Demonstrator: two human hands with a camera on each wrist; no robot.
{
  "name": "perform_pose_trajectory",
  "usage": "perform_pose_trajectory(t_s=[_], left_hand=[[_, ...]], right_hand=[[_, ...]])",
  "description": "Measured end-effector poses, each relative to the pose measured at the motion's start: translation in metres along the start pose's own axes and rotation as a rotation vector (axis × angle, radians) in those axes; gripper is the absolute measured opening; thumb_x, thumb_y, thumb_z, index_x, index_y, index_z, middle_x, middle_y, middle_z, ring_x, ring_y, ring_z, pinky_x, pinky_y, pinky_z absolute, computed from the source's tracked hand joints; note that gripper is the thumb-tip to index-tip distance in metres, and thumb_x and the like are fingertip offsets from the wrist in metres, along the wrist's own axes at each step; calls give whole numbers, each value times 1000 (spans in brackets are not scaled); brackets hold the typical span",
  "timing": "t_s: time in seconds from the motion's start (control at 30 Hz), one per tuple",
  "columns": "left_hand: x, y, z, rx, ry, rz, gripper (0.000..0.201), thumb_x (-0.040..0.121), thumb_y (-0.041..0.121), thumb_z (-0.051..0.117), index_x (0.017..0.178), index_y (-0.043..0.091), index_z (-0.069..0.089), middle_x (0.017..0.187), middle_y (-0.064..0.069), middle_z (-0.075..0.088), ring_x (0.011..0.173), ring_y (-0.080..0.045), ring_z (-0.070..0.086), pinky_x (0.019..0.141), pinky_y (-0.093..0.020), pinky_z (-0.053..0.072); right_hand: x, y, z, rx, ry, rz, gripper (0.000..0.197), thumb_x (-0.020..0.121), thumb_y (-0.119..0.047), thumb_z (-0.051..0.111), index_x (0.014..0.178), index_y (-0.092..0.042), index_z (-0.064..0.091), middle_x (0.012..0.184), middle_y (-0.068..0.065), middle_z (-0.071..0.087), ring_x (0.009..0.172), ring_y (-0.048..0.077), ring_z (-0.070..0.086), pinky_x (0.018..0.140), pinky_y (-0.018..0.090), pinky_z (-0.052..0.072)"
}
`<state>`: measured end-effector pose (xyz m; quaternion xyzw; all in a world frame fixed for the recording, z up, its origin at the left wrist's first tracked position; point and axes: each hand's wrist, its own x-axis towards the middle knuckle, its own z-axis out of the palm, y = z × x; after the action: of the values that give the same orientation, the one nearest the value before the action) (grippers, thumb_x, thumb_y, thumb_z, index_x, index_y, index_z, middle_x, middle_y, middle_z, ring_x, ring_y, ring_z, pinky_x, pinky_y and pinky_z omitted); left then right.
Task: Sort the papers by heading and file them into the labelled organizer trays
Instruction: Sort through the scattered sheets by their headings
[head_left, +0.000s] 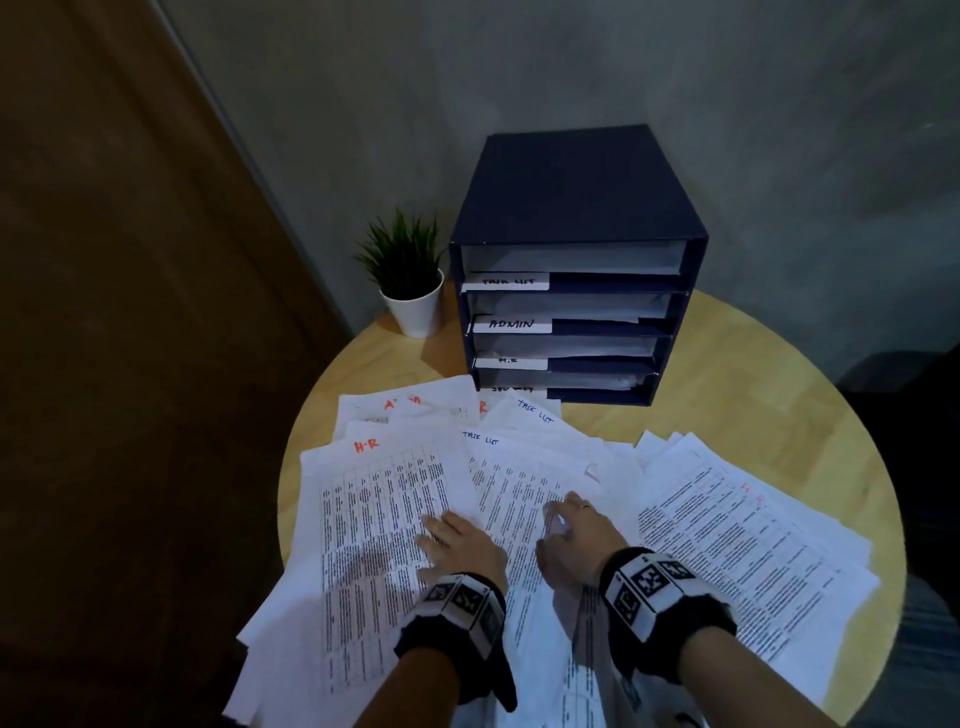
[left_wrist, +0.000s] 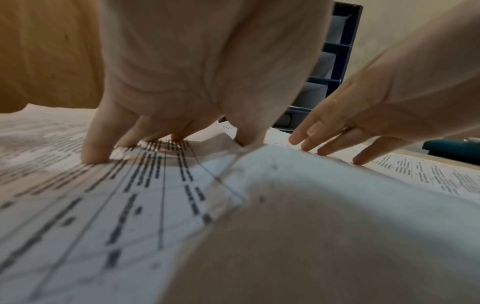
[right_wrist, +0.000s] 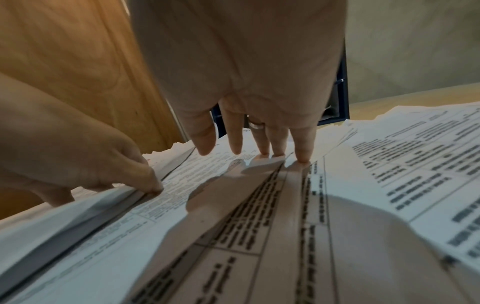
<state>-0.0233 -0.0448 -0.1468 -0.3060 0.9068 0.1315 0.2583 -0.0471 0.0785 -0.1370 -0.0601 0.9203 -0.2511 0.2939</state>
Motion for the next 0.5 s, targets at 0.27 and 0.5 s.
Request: perform_pose_trajectory(t_s=[0.27, 0.5], left_hand=[[-5, 8, -1, 130, 40, 38, 60, 100, 7, 38, 147, -8, 4, 155, -29, 7, 141, -47, 18, 110, -46, 36], [-14, -6, -22, 151, 58, 237, 56, 89, 0, 52, 140, -6, 28, 141, -18, 41, 130, -29, 46, 104, -35, 44]], right_hand=[[1, -4, -6, -14, -13, -1, 35, 98, -16, 38, 128, -4, 51, 138, 13, 38, 132, 28, 37, 105, 35, 36], [-2, -4, -8, 146, 91, -5, 34, 98, -19, 41, 124, -5, 59, 134, 12, 55, 124, 28, 51, 102, 31, 42]])
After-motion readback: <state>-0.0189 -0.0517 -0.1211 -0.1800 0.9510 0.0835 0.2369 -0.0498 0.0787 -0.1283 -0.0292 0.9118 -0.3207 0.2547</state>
